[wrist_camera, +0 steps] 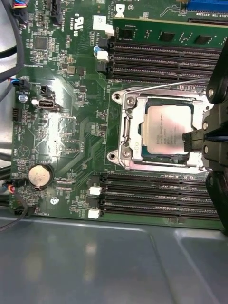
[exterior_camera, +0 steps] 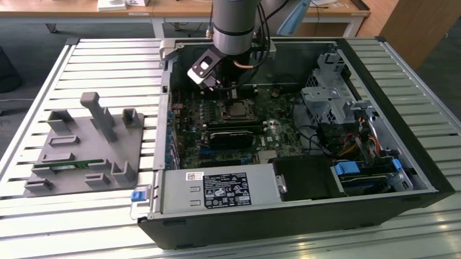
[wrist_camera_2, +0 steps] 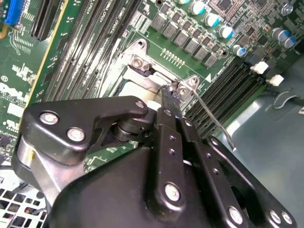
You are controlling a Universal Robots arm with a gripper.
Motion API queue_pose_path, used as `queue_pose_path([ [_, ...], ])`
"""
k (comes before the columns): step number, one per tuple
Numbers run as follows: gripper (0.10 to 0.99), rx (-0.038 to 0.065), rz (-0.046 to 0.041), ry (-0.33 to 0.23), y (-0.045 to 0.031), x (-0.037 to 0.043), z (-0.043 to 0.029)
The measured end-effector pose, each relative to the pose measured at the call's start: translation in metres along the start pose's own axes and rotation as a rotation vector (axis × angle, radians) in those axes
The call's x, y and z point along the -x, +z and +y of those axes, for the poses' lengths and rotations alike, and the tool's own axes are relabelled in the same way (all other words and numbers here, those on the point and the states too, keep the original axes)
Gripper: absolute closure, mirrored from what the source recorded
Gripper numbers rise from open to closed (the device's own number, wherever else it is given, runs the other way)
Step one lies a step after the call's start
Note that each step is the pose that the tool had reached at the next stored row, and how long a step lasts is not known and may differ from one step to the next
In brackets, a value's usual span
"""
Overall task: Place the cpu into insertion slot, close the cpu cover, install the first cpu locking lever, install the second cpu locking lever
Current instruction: 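Close the cpu cover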
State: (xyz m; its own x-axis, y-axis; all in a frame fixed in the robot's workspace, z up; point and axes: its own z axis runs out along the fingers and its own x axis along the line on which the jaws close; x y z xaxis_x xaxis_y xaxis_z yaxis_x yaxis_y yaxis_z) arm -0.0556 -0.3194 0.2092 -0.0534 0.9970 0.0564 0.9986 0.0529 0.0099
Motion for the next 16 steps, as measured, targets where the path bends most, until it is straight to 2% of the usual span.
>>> queue_pose_path([
  [7,0.98,0.0,0.0001,0.0,0.0053,0.0002,-0.0011],
  [16,0.98,0.0,0.0,-0.001,0.0069,0.0004,-0.0029],
])
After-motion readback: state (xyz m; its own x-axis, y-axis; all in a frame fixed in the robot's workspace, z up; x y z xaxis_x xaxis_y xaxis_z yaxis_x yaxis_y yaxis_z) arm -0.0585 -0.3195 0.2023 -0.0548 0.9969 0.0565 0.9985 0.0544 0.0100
